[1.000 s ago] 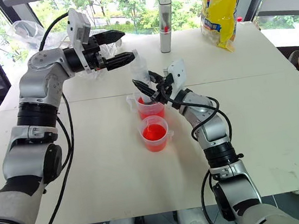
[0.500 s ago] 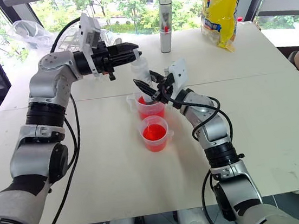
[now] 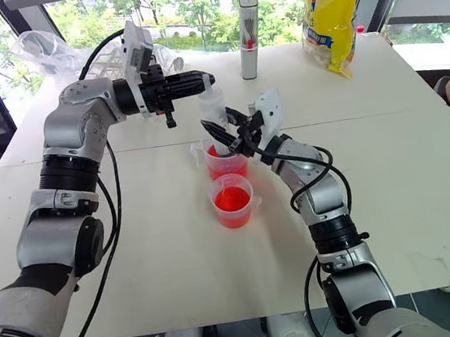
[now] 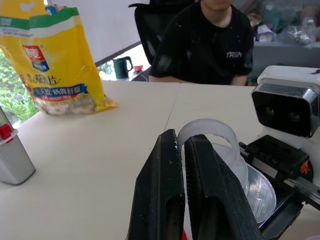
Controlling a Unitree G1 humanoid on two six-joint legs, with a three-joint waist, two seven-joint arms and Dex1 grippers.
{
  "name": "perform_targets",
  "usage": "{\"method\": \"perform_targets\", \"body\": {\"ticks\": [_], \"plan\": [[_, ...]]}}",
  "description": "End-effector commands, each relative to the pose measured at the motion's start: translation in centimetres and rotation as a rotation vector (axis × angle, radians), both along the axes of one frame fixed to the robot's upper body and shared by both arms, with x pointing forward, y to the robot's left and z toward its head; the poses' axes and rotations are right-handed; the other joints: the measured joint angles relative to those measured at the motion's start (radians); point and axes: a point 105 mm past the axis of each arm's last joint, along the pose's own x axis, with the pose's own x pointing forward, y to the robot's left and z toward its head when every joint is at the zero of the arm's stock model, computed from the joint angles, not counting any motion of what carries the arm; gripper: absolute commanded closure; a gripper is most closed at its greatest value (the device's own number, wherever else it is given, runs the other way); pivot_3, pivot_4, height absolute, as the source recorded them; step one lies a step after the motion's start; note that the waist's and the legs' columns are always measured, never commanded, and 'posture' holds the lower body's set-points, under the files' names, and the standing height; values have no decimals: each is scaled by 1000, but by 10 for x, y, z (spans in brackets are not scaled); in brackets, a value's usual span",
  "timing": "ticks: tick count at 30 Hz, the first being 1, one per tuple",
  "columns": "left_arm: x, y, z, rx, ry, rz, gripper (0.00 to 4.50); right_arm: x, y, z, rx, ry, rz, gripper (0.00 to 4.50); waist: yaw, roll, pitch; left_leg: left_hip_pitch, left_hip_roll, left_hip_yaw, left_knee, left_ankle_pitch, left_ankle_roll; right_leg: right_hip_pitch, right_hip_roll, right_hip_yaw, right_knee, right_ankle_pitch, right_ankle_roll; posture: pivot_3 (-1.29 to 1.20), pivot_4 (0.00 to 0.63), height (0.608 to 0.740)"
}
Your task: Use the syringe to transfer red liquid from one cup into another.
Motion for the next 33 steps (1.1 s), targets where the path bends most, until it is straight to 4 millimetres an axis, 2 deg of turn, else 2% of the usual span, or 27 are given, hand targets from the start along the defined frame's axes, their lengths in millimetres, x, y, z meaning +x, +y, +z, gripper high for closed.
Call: {"method": "perform_targets", "body": {"ticks": [1,16,33], "plan": [[-9,1,38,-69,-111,-20,4454,-8,10,2,3,-10,49,3063,0,0,0,0,0,0,0,0,0,0,0,0,0,0,0,0,150,740],[-6,8,52,-118,-141,22,4454,-9,11,-19,-27,62,61,3063,1,0,0,0,0,0,0,0,0,0,0,0,0,0,0,0,150,740],[-1,10,58,-138,-155,46,4454,-10,12,-24,-45,85,68,3063,1,0,0,0,0,0,0,0,0,0,0,0,0,0,0,0,150,740]]}}
